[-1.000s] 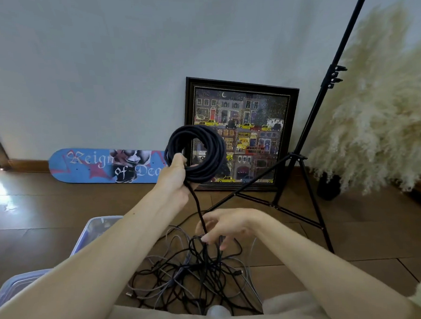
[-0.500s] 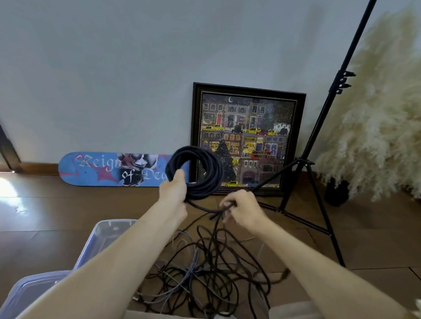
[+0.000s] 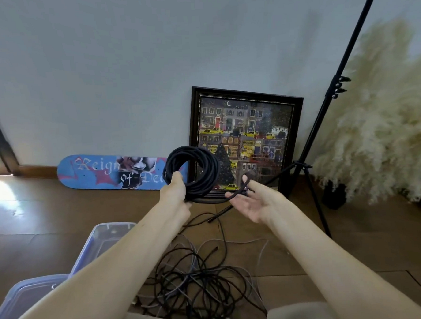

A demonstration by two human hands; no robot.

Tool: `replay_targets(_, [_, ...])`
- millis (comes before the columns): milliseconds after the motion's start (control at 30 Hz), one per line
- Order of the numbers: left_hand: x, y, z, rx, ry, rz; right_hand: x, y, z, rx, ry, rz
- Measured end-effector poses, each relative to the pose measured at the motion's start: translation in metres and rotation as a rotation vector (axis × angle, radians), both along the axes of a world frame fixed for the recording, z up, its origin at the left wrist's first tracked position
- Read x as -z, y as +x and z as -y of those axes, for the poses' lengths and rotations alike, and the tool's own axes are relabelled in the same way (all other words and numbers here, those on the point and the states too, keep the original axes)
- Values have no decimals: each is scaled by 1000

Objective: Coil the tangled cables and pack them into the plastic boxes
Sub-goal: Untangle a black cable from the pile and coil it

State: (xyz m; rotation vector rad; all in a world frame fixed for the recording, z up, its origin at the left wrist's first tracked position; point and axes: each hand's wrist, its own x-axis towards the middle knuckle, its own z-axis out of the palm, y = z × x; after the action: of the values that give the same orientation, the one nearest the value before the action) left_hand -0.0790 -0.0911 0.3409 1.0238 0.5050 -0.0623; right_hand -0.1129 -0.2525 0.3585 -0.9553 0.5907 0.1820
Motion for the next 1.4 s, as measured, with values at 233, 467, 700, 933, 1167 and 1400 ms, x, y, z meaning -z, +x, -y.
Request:
replay_targets(233, [0, -8, 6, 44, 40, 8, -8, 1, -3, 86, 234, 129])
replay_targets(467, [-3, -13, 12, 174, 187, 89, -13, 11, 13, 175, 233, 302])
replay_targets(700, [-11, -19, 14, 389, 292, 91, -15, 14, 24, 104, -206, 431])
replay_targets(933, [-11, -25, 27, 538, 497, 109, -9, 7, 18, -104, -497, 499])
replay_targets(1167, [-10, -28, 22, 533, 637, 179, -13, 0, 8, -265, -215, 379])
replay_targets(1400, [-5, -27, 18, 542, 903, 370, -8, -5, 14, -437, -396, 430])
